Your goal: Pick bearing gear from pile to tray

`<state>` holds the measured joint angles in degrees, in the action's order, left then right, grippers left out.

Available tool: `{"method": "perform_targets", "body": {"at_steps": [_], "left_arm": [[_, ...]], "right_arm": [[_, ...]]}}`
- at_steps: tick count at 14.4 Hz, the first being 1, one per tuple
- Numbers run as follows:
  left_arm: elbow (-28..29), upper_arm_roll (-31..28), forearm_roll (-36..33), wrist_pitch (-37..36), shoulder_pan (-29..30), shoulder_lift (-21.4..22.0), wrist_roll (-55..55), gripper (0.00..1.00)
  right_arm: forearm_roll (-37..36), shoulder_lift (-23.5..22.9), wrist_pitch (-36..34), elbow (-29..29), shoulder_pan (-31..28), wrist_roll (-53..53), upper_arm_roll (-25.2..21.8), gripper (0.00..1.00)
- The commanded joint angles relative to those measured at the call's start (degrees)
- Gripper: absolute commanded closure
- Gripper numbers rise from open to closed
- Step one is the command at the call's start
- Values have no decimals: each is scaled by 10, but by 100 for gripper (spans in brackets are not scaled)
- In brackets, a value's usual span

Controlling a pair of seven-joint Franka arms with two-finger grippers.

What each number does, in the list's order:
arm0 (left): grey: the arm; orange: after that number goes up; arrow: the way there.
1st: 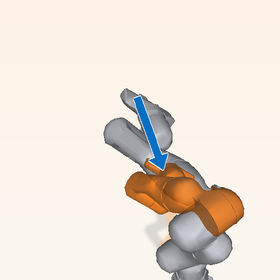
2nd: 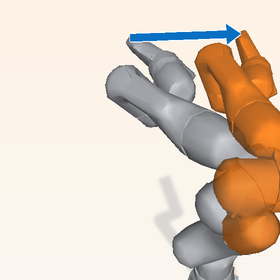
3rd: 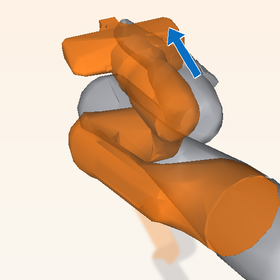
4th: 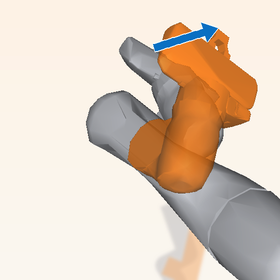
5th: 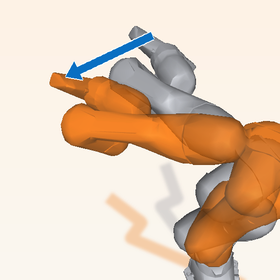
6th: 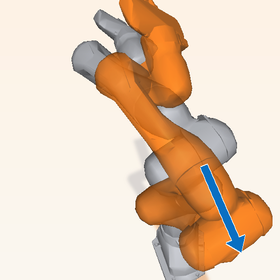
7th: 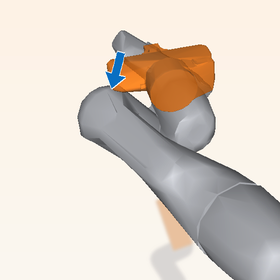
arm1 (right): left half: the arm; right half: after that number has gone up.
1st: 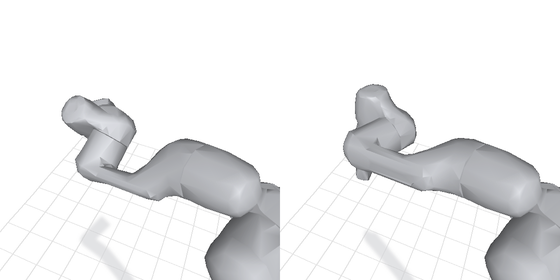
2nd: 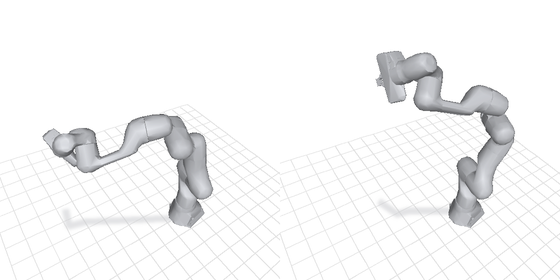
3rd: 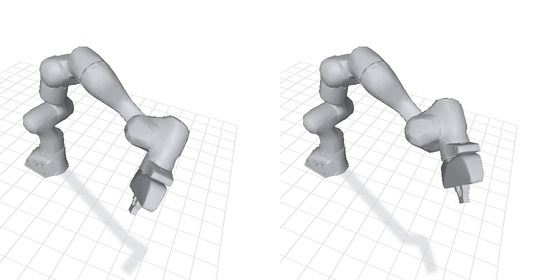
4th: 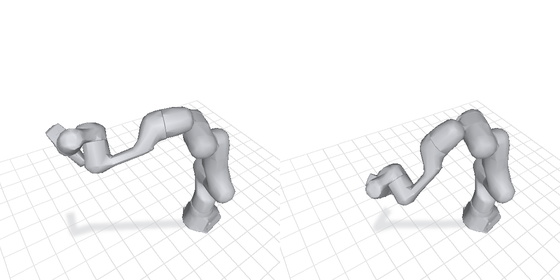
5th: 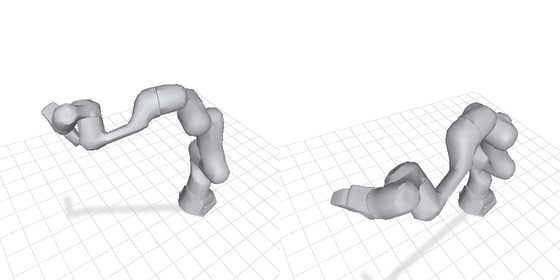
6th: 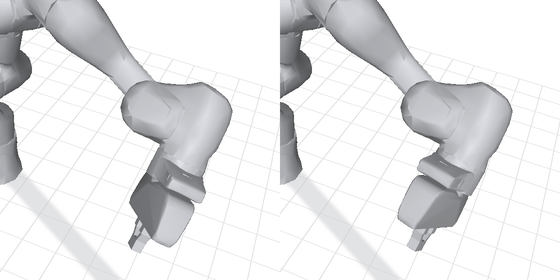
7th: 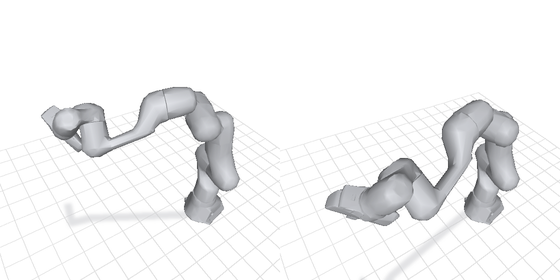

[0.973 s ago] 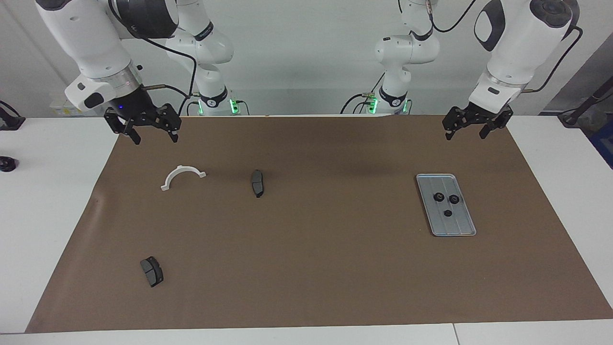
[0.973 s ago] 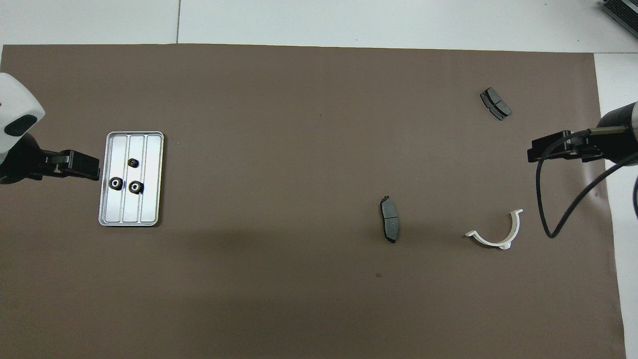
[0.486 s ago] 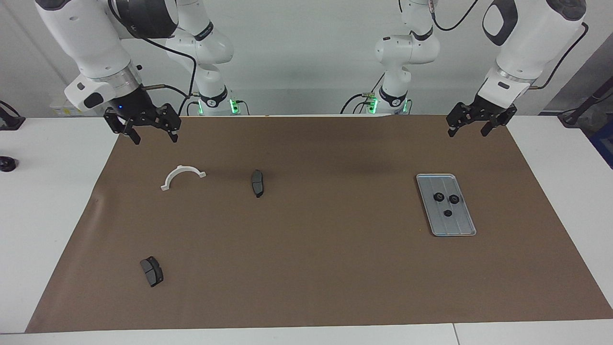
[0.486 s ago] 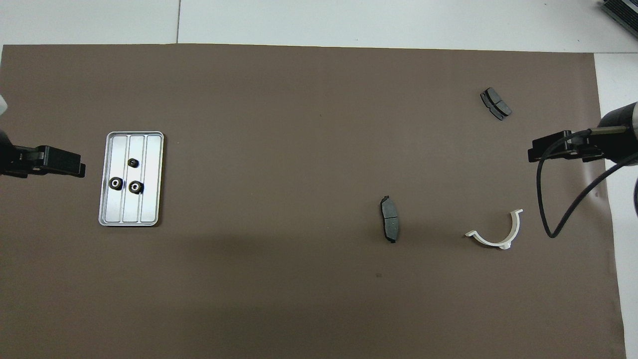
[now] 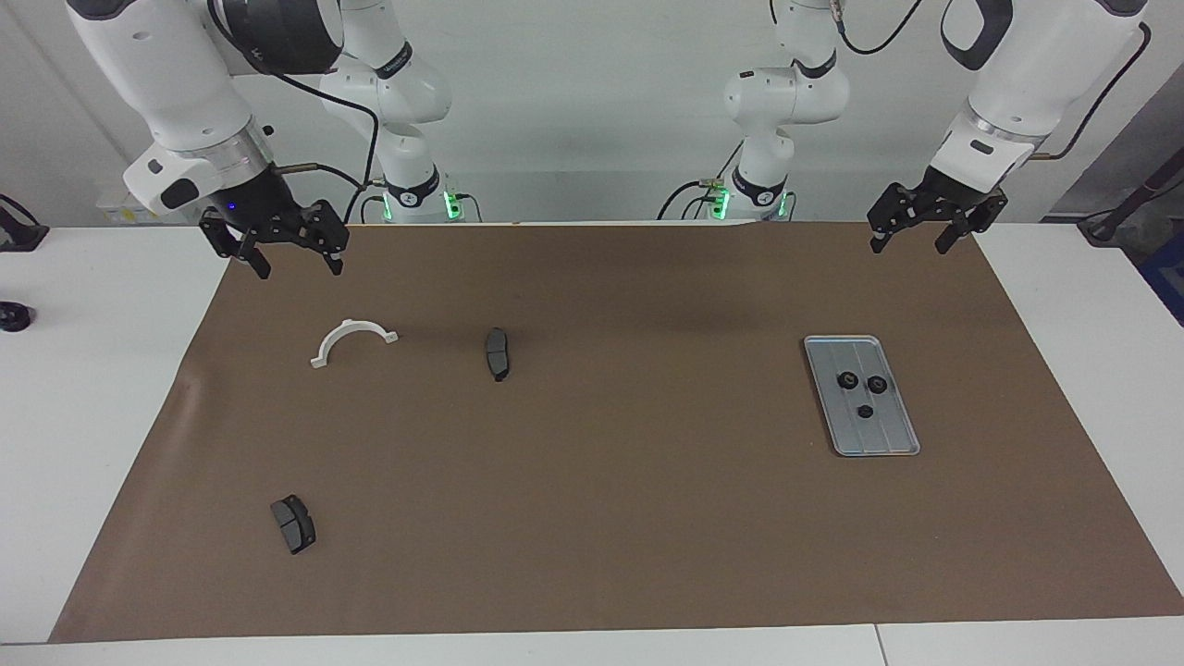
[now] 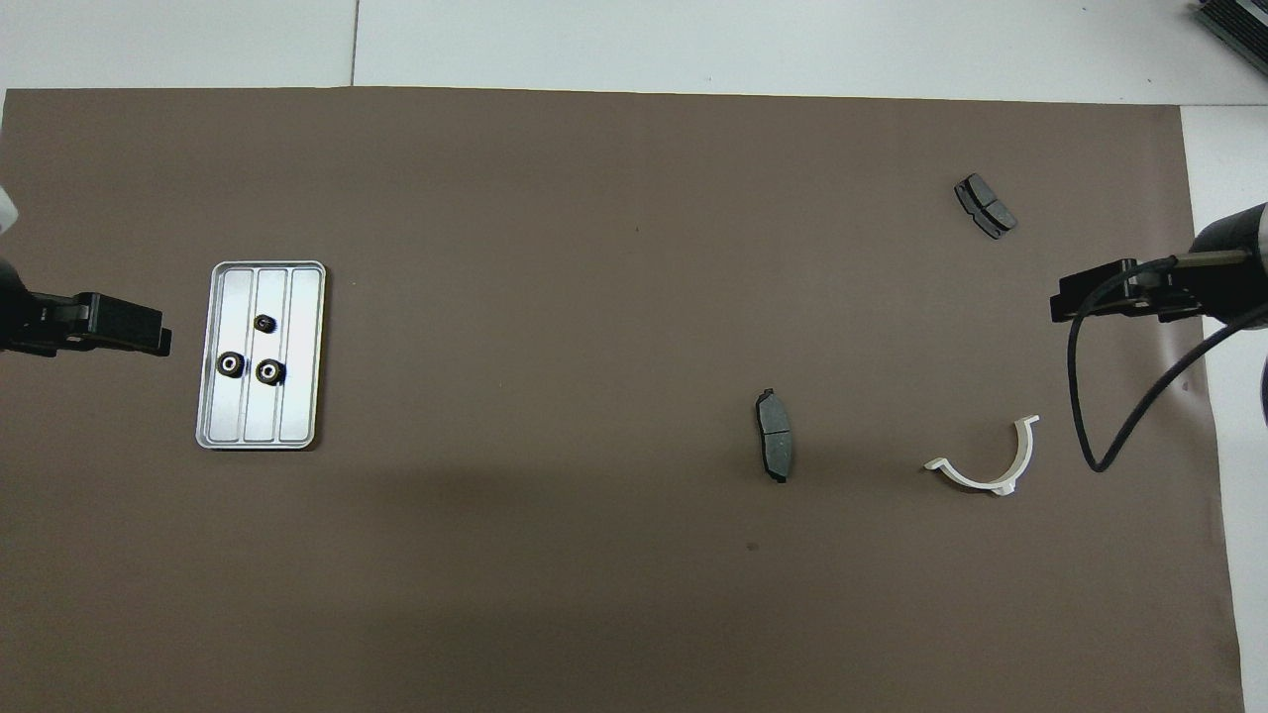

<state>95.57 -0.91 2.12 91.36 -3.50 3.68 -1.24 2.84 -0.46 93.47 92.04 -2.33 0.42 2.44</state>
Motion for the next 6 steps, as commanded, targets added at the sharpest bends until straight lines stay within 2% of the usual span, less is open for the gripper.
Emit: {"method": "perform_targets", "body": {"at_steps": [1, 6], "left_arm": [[0, -6, 10, -7, -2, 5, -3, 0], [0, -6, 10, -9, -2, 5, -3, 0]], "right_arm": [[7, 13, -4, 12, -8, -19, 3, 0], [7, 13, -4, 12, -8, -19, 3, 0]]}}
